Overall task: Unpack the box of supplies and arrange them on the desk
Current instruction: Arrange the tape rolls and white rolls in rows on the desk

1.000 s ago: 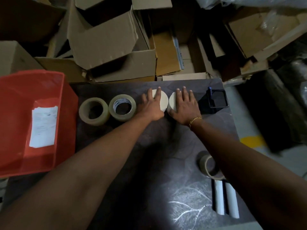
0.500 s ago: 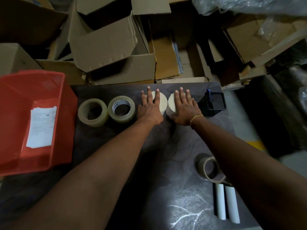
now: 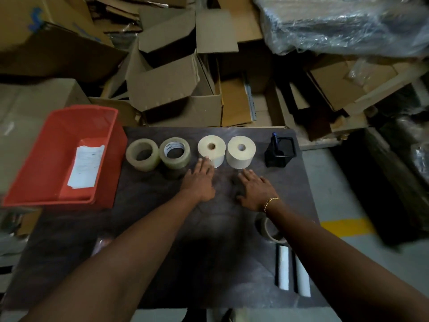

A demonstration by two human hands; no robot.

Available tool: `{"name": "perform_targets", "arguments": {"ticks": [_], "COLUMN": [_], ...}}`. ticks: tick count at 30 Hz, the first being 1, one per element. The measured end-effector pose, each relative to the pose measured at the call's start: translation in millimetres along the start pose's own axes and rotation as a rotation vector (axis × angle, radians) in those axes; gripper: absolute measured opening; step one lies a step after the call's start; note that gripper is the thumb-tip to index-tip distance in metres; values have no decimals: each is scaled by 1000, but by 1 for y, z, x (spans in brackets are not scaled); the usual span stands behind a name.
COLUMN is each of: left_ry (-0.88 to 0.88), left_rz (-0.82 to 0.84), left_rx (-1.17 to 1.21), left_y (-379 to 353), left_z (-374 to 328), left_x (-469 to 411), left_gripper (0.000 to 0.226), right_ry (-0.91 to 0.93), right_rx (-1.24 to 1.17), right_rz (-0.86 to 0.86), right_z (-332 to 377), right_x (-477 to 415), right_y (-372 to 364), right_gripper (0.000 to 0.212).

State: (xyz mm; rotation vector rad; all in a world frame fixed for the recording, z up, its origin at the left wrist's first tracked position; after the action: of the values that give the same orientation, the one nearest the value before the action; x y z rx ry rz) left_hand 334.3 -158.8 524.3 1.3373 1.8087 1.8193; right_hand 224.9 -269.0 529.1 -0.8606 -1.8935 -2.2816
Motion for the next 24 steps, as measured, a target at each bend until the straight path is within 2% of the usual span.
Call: {"name": "perform_targets", "arguments": {"ticks": [3,6,11,14,16,18,19,22,24], "left_ry": [-3,73,197,335,443,557,613,679,624], "left_rz": [-78,-154,-297,-449,-492,-484,-464,-355,-287], "left_rx": [23,112,255,377,432,493,527,629,653], "left_y": [-4,-21,-54,-68,-78,-89,-93,-112,-122], "left_z": [0,17,76,135,178,217,234,274,284], "left_x": [55,118,220,271,295,310,317,325,324], "left_gripper": [73,61,42,38,30,27,28,25,22], "right_ry": [42,54,80,111,149,151,160,107,40], "right_rx": [-80,-268,-548,-646,-662,-693,-706,-846,-988], "right_rz": [-4,39,166,285,347,383,395,365,392], "right_z": [14,32,85,129,162,191,209,266,306], "right_x": [29,53,85,101,107,105,104,104,103], "right_y": [-10,-23,-66,-104,-122,-134,-137,-130,-135], "right_gripper": [73,64,22,24,29,44,44,14,10]}}
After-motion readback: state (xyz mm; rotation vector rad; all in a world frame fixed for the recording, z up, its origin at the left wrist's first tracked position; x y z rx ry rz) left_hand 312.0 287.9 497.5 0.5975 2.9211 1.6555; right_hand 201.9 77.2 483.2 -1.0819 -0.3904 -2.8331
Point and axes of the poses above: each hand's wrist, its own x-axis away from the middle knuckle, its own y-axis out of the back of the hand, z = x × y, the point moved 10 cm from there along -x, towards the middle knuckle, and after that the axes turned 3 degrees about x, right-handed, at the moved point
